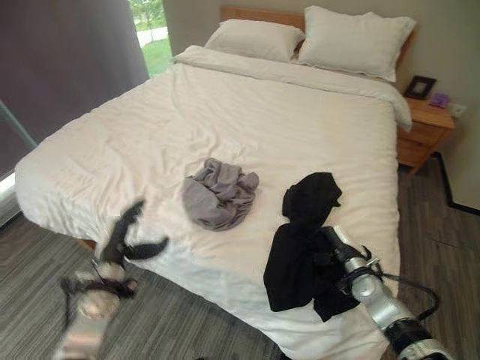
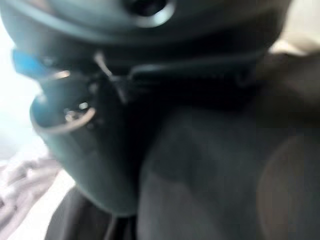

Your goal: Pick up bed clothes into laundry basket.

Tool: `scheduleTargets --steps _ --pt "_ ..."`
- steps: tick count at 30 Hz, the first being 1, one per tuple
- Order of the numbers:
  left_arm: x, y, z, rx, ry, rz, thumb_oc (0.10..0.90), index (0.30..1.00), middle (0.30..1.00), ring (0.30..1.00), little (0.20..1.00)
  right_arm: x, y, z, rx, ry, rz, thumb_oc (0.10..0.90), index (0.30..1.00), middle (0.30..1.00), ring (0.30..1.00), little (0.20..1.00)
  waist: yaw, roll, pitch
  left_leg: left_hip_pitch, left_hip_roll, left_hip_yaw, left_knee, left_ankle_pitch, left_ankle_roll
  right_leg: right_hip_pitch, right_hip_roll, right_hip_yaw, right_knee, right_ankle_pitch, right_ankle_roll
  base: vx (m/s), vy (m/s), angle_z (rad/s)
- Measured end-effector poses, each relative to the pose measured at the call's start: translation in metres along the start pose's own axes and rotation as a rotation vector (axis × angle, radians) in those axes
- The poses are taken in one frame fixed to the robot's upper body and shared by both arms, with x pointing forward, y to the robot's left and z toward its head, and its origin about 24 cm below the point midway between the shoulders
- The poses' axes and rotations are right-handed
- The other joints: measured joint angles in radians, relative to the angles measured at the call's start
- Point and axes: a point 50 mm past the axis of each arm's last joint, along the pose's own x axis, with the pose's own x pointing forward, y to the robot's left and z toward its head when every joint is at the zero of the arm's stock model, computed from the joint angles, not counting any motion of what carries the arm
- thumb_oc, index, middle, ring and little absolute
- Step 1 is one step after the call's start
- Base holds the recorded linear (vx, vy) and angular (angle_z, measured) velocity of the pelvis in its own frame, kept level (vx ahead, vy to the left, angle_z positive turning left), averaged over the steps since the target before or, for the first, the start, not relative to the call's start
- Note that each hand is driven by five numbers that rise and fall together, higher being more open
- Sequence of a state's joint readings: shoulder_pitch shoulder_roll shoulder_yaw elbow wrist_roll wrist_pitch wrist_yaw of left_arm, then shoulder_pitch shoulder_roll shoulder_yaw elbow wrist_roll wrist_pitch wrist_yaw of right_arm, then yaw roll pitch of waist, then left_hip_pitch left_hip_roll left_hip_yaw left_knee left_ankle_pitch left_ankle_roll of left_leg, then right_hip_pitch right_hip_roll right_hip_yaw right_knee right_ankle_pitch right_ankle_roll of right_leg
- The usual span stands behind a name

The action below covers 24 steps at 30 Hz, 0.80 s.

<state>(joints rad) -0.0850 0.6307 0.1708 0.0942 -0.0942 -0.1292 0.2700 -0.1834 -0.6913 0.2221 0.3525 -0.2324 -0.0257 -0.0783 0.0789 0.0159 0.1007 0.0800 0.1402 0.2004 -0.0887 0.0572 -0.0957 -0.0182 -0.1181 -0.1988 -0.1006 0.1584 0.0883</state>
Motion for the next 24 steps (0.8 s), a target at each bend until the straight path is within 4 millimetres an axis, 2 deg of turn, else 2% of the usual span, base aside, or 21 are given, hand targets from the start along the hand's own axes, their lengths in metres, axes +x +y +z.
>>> scheduleTargets --steps 2,3,5,6,7,8,9,10,11,12,13,15,16,19,20,21,24 --pt "0.009 0.007 0.03 -0.033 -0.145 0.066 0.8 0.9 0.9 0.9 0.9 -0.004 -0.025 0.008 0.01 -0.053 -0.09 0.4 0.3 0.3 0.3 0.3 -0.012 0.0 0.004 0.012 -0.002 0.016 0.0 -0.003 0.004 0.001 -0.002 0.016 0.0 0.003 0.004 0.04 0.048 -0.18" --pt "0.015 0.006 0.056 -0.035 -0.263 0.1 0.8 0.9 0.9 0.9 0.9 -0.008 -0.053 0.021 -0.03 -0.121 -0.15 0.4 0.3 0.3 0.3 0.3 -0.048 0.0 0.005 0.018 -0.014 0.023 0.001 -0.01 0.005 0.002 -0.007 0.027 0.007 0.001 0.01 0.04 0.05 -0.2" --pt "0.024 0.002 0.079 -0.03 -0.366 0.107 0.8 0.9 0.9 0.9 0.9 -0.014 -0.086 0.037 -0.06 -0.212 -0.256 0.4 0.3 0.3 0.3 0.3 -0.057 0.0 0.008 0.022 -0.019 0.046 0.0 -0.012 0.009 -0.008 -0.011 0.049 0.006 0.007 0.013 0.05 0.061 -0.39" --pt "0.03 -0.003 0.095 -0.008 -0.438 0.095 0.8 0.9 0.9 0.9 0.9 -0.021 -0.117 0.051 -0.054 -0.281 -0.384 0.4 0.3 0.3 0.3 0.3 -0.091 -0.006 0.013 0.031 -0.02 0.079 0.0 -0.022 0.007 -0.016 -0.008 0.076 0.007 0.008 0.015 0.08 0.083 -0.55" --pt "0.032 -0.007 0.099 0.002 -0.455 0.079 0.8 0.9 0.9 0.9 0.9 -0.028 -0.135 0.058 -0.075 -0.316 -0.441 0.4 0.3 0.3 0.3 0.3 -0.106 -0.006 0.012 0.034 -0.026 0.091 0.0 -0.026 0.009 -0.022 -0.006 0.09 0.007 0.01 0.017 0.02 0.039 -0.55" --pt "0.034 -0.01 0.101 0.021 -0.464 0.06 0.8 0.9 0.9 0.9 0.9 -0.037 -0.154 0.065 -0.107 -0.351 -0.508 0.4 0.3 0.3 0.3 0.3 -0.13 -0.006 0.012 0.039 -0.027 0.107 0.0 -0.03 0.009 -0.027 -0.005 0.104 0.007 0.011 0.018 0.04 0.063 -0.78" --pt "0.035 -0.015 0.1 0.089 -0.461 0.004 0.8 0.9 0.9 0.9 0.9 -0.059 -0.193 0.073 -0.101 -0.409 -0.713 0.4 0.3 0.3 0.3 0.3 -0.173 -0.013 0.013 0.048 -0.021 0.152 0.0 -0.035 0.014 -0.045 0.0 0.139 0.007 0.014 0.016 0.06 0.093 -0.77" --pt "0.035 -0.018 0.097 0.109 -0.45 -0.015 0.8 0.9 0.9 0.9 0.9 -0.064 -0.202 0.072 -0.098 -0.406 -0.76 0.4 0.3 0.3 0.3 0.3 -0.194 -0.014 0.013 0.054 -0.027 0.162 0.0 -0.04 0.013 -0.048 0.006 0.152 0.007 0.016 0.015 0.09 0.111 -0.77" --pt "0.038 -0.027 0.088 0.161 -0.417 -0.057 0.8 0.9 0.9 0.9 0.9 -0.083 -0.218 0.061 -0.161 -0.361 -0.808 0.4 0.3 0.3 0.3 0.3 -0.223 -0.012 0.012 0.057 -0.026 0.187 -0.001 -0.049 0.014 -0.056 0.013 0.179 0.008 0.017 0.016 0.05 0.075 -0.57" --pt "0.039 -0.027 0.072 0.225 -0.349 -0.079 0.8 0.9 0.9 0.9 0.9 -0.098 -0.229 0.05 -0.192 -0.323 -0.858 0.4 0.3 0.3 0.3 0.3 -0.239 -0.015 0.008 0.058 -0.025 0.206 -0.001 -0.053 0.012 -0.072 0.018 0.194 0.008 0.018 0.016 0.03 0.045 -0.73" --pt "0.039 -0.025 0.043 0.296 -0.208 -0.087 0.8 0.9 0.9 0.9 0.9 -0.115 -0.237 0.02 -0.164 -0.195 -0.934 0.4 0.3 0.3 0.3 0.3 -0.272 -0.019 0.008 0.063 -0.018 0.236 -0.001 -0.056 0.013 -0.082 0.024 0.212 0.007 0.019 0.014 0.05 0.045 -0.64" --pt "0.032 -0.024 0.015 0.351 -0.087 -0.095 0.8 0.9 0.9 0.9 0.9 -0.137 -0.237 -0.015 -0.152 -0.037 -0.981 0.4 0.3 0.3 0.3 0.3 -0.296 -0.02 0.008 0.069 -0.021 0.248 -0.001 -0.058 0.011 -0.084 0.031 0.228 0.008 0.019 0.014 0.06 0.037 -0.36" --pt "0.02 -0.015 -0.009 0.396 0.016 -0.083 0.8 0.9 0.9 0.9 0.9 -0.155 -0.231 -0.05 -0.151 0.136 -0.982 0.4 0.3 0.3 0.3 0.3 -0.313 -0.02 0.007 0.073 -0.016 0.258 -0.001 -0.062 0.008 -0.087 0.034 0.236 0.007 0.017 0.013 0.02 0.018 -0.25" --pt "0.005 -0.003 -0.041 0.461 0.178 -0.077 0.8 0.9 0.9 0.9 0.9 -0.188 -0.209 -0.116 -0.099 0.516 -0.945 0.4 0.3 0.3 0.3 0.3 -0.33 -0.022 0.007 0.073 -0.015 0.261 -0.001 -0.063 0.008 -0.091 0.033 0.239 0.007 0.017 0.013 0.01 0.009 -0.09" --pt "0.003 0.0 -0.046 0.483 0.201 -0.072 0.8 0.9 0.9 0.9 0.9 -0.199 -0.2 -0.131 -0.087 0.594 -0.936 0.4 0.3 0.3 0.3 0.3 -0.336 -0.021 0.006 0.072 -0.016 0.26 -0.002 -0.064 0.009 -0.091 0.033 0.237 0.007 0.017 0.013 0.02 0.011 0.07" --pt "-0.001 0.005 -0.049 0.517 0.211 -0.064 0.8 0.9 0.9 0.9 0.9 -0.217 -0.183 -0.153 -0.065 0.729 -0.908 0.4 0.3 0.3 0.3 0.3 -0.333 -0.021 0.006 0.07 -0.015 0.258 -0.004 -0.067 0.009 -0.091 0.032 0.233 0.007 0.015 0.015 0.01 0.01 0.08" --pt "-0.008 0.018 -0.058 0.573 0.261 -0.041 0.8 0.9 0.9 0.9 0.9 -0.249 -0.156 -0.184 -0.047 0.975 -0.831 0.4 0.3 0.3 0.3 0.3 -0.325 -0.011 0.0 0.071 -0.021 0.257 -0.006 -0.077 0.016 -0.091 0.023 0.233 0.005 0.008 0.023 0.0 0.002 0.01"
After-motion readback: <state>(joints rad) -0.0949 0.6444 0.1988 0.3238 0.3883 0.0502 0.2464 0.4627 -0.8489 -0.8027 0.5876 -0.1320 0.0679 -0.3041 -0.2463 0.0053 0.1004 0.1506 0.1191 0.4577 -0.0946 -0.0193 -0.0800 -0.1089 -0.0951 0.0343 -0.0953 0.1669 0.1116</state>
